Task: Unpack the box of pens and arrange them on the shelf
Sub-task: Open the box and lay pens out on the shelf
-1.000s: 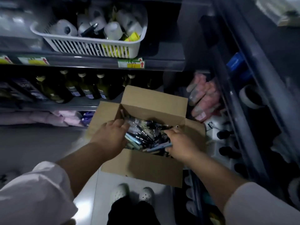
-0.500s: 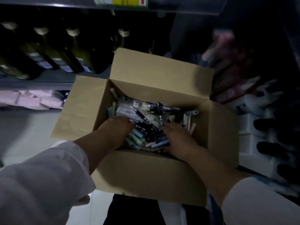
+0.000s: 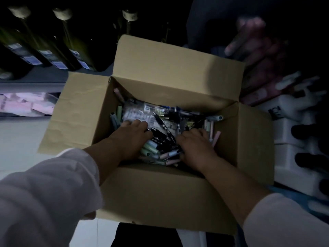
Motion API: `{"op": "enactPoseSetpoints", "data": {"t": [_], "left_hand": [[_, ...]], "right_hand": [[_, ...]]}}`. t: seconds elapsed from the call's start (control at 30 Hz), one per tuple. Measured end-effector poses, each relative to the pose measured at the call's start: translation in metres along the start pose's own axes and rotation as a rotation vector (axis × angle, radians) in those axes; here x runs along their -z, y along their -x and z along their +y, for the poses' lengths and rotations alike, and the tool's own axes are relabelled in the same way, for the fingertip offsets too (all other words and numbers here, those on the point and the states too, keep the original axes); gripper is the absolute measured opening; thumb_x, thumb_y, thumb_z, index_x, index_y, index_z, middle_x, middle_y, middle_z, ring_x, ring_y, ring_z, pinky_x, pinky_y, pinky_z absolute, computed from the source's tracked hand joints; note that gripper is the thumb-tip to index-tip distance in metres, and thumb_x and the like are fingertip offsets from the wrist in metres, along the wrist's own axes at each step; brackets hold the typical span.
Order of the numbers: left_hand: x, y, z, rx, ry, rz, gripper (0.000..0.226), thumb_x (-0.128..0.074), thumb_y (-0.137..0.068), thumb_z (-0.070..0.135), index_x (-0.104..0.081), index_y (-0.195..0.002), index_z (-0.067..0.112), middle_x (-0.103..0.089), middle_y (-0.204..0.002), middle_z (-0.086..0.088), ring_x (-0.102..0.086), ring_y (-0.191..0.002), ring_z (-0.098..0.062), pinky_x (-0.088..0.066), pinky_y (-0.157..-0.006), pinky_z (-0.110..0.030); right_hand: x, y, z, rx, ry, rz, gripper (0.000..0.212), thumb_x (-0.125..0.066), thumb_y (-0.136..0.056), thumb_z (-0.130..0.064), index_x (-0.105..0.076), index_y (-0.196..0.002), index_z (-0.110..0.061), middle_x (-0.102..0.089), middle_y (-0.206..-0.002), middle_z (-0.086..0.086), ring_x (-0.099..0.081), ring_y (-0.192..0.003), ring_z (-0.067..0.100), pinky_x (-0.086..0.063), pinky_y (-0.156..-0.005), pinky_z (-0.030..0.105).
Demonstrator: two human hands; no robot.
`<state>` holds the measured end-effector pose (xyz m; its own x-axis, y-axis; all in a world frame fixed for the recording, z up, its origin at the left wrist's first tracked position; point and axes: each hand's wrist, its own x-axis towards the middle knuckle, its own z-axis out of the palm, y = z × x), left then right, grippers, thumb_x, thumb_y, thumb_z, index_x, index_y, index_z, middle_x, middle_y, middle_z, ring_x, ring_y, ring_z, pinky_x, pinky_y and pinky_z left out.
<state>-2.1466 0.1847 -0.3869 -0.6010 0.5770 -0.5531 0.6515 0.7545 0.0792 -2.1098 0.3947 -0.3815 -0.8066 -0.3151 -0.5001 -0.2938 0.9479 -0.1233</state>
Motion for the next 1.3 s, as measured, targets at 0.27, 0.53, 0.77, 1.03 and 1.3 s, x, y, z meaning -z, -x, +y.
{"op": "enactPoseSetpoints", "data": {"t": [0.27,0.53,0.77,1.03,1.3], "left_hand": [[0.015,0.011,0.001,0.18,0.583,0.253,0.036,-0.061,-0.082,0.017,-0.048,-0.116,0.012,-0.06,-0.104,-0.014,-0.056,-0.098,-0.032,-0.041,-0.075,-0.031],[0.071,0.018,0.017,0.301,1.232,0.376,0.019,-0.051,-0.094,0.012,-0.045,-0.112,0.012,-0.059,-0.092,-0.019,-0.057,-0.078,-0.027,-0.05,-0.071,-0.043],[0.147,0.061,0.046,0.352,1.662,0.341,0.01,-0.054,-0.094,0.011,-0.057,-0.102,0.006,-0.055,-0.076,-0.007,-0.052,-0.067,-0.017,-0.046,-0.062,-0.029],[0.22,0.122,0.09,0.361,1.857,0.301,0.023,-0.074,-0.08,0.017,-0.062,-0.098,0.008,-0.058,-0.052,0.009,-0.045,-0.04,-0.005,-0.037,-0.041,-0.019],[0.27,0.189,0.143,0.165,1.794,0.239,0.011,-0.071,-0.08,0.006,-0.064,-0.082,0.014,-0.056,-0.051,0.007,-0.041,-0.042,-0.007,-0.034,-0.042,-0.019]], "right_hand": [[0.017,0.002,0.006,-0.081,-0.301,0.167,0.031,-0.056,-0.089,-0.015,-0.053,-0.12,-0.015,-0.055,-0.121,0.007,-0.046,-0.114,0.027,-0.031,-0.095,0.032],[0.07,0.021,-0.01,-0.315,-1.045,0.288,0.028,-0.049,-0.097,-0.022,-0.049,-0.126,-0.022,-0.059,-0.115,0.001,-0.053,-0.107,0.017,-0.04,-0.087,0.029],[0.137,0.054,-0.018,-0.439,-2.071,0.215,0.023,-0.047,-0.095,0.002,-0.057,-0.101,-0.018,-0.061,-0.101,0.006,-0.062,-0.093,0.019,-0.04,-0.103,0.04],[0.201,0.13,-0.027,-0.221,-2.327,0.165,0.019,-0.049,-0.094,0.0,-0.058,-0.102,-0.014,-0.067,-0.079,0.002,-0.064,-0.076,0.019,-0.049,-0.074,0.037],[0.248,0.226,-0.045,-0.061,-2.336,0.332,0.02,-0.045,-0.095,0.002,-0.056,-0.109,-0.008,-0.061,-0.073,0.004,-0.057,-0.071,0.017,-0.051,-0.067,0.031]]}}
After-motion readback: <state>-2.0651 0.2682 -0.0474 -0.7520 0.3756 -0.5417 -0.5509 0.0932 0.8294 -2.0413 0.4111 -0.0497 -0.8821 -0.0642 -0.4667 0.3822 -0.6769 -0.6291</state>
